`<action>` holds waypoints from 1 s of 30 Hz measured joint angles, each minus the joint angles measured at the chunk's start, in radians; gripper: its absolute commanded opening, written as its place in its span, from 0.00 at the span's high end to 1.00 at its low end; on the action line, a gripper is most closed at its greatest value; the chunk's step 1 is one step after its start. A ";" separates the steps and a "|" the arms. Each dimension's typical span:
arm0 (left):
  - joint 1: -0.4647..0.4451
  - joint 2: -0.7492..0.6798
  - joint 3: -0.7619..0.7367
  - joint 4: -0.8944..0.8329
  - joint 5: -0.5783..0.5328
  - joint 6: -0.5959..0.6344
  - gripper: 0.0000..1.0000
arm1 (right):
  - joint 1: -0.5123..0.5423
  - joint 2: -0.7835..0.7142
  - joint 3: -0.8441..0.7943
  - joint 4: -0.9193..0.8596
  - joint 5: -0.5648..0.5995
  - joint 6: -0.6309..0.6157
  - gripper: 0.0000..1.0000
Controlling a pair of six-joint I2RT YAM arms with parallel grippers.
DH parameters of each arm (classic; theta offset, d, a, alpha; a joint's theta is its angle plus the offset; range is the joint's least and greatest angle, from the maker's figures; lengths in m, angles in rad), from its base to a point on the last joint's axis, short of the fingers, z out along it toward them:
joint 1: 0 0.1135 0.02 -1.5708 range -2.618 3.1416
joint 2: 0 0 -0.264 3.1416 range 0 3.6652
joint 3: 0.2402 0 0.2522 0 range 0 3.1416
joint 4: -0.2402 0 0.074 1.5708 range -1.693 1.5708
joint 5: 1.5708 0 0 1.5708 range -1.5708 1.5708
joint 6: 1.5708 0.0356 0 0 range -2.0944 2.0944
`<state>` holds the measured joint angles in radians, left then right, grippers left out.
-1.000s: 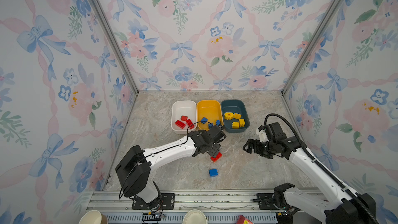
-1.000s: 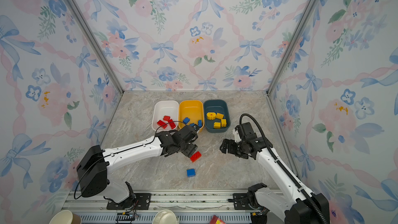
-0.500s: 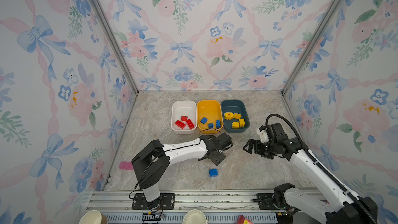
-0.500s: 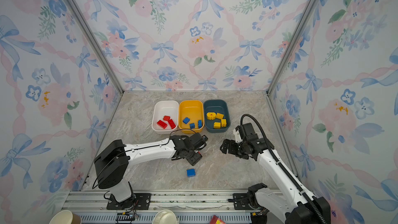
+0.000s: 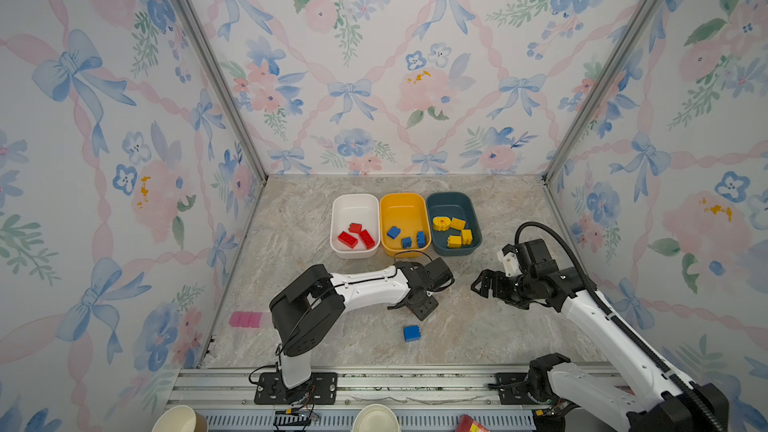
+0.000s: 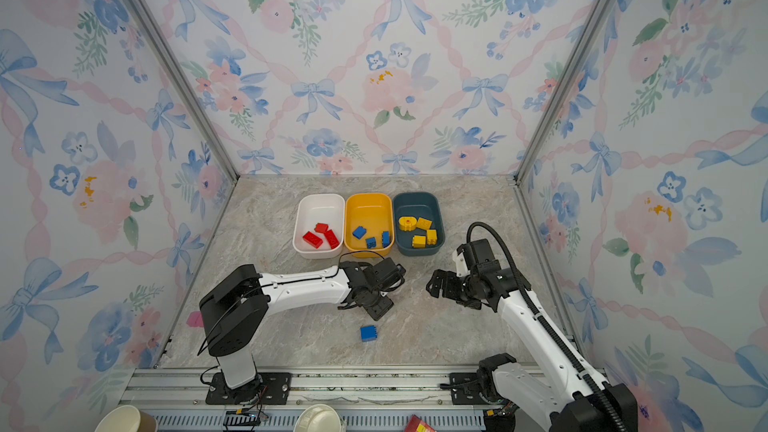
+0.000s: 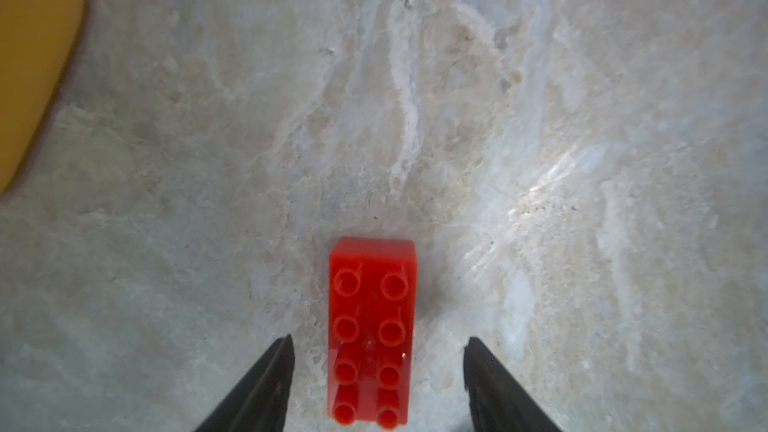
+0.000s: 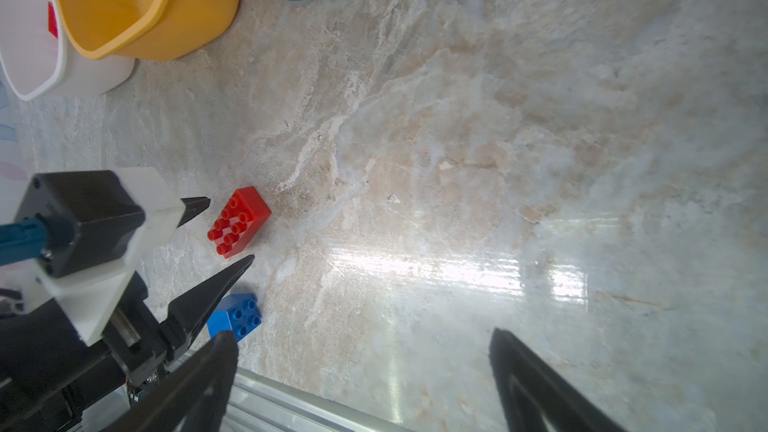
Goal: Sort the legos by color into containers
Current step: 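Lower the left gripper onto the red 2x3 brick and grasp it, then carry the red 2x3 brick with the left gripper into the white bin and release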
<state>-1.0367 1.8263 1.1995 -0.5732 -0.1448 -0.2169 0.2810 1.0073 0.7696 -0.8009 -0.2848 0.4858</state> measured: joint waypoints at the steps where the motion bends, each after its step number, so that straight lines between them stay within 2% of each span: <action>1: 0.000 0.006 0.001 0.000 0.000 -0.002 0.36 | 0.000 0.000 0.000 0.000 0.000 0.000 0.03; 14: 0.000 0.034 0.003 0.000 -0.017 -0.035 0.54 | -0.013 0.000 -0.021 0.005 -0.008 0.000 0.03; 30: 0.023 0.008 -0.005 0.000 -0.042 -0.077 0.70 | -0.019 -0.009 -0.022 0.004 -0.016 0.000 0.03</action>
<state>-1.0142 1.8343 1.1950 -0.5732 -0.1871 -0.2939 0.2615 0.9985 0.7479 -0.7967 -0.3008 0.4862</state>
